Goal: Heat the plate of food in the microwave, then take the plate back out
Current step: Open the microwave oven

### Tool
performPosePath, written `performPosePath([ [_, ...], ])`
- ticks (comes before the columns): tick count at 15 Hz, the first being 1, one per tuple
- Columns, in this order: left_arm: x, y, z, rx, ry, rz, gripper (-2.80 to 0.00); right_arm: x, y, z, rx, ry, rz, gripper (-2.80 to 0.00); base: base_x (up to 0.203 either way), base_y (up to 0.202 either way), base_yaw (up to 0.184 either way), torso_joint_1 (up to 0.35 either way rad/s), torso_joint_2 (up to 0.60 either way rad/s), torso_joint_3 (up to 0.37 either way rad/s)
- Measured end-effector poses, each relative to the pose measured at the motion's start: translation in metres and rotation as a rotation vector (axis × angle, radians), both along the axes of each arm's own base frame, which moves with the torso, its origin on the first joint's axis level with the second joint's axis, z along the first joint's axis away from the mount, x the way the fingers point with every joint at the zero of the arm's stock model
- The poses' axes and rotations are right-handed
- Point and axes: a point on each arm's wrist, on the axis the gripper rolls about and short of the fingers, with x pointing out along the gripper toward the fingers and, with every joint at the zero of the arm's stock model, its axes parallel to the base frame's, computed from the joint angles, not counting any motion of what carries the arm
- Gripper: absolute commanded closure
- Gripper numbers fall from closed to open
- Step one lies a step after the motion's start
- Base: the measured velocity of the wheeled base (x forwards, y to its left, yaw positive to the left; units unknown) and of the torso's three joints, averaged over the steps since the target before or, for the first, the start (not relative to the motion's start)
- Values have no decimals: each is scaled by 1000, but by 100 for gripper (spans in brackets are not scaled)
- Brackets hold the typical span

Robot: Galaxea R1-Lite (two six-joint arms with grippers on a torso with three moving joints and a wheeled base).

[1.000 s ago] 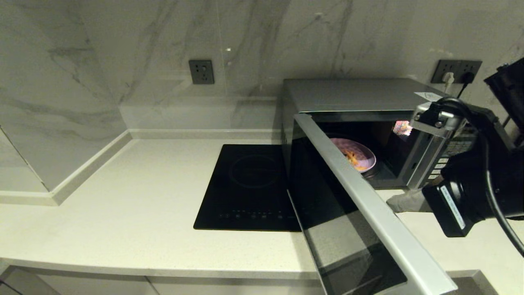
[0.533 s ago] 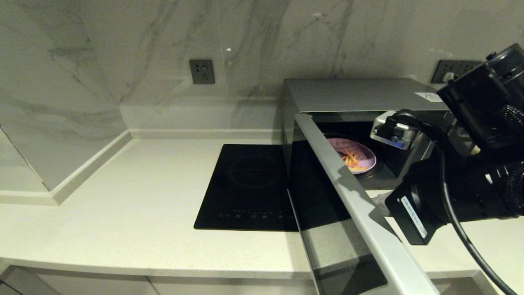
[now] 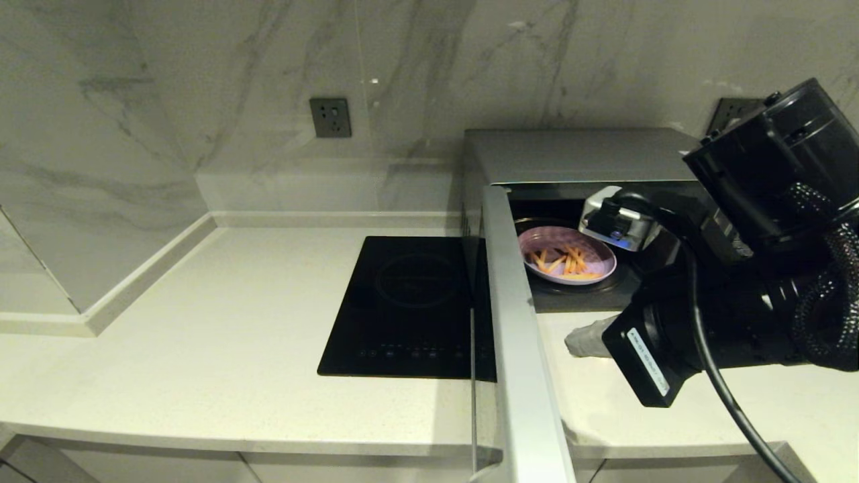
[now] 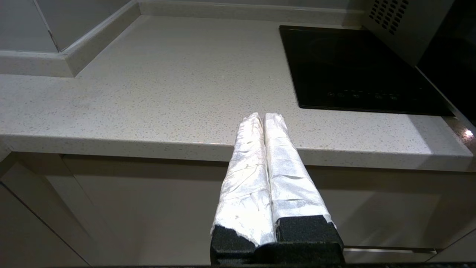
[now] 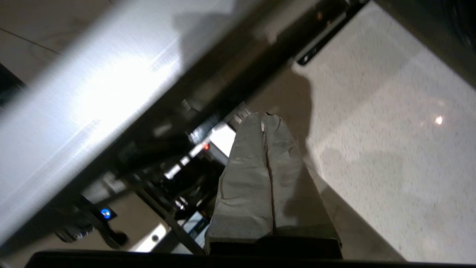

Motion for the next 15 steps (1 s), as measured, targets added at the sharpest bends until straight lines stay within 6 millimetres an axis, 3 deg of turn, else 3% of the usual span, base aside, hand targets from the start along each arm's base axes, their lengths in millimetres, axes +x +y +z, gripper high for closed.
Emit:
performPosePath([
  [5, 0, 0, 0, 0, 0, 0, 0, 5, 23, -1, 10, -48, 24, 0, 0, 0, 0, 0, 0, 0],
  [15, 0, 0, 0, 0, 0, 0, 0, 7, 26, -6, -14, -45, 7, 0, 0, 0, 0, 0, 0, 0],
])
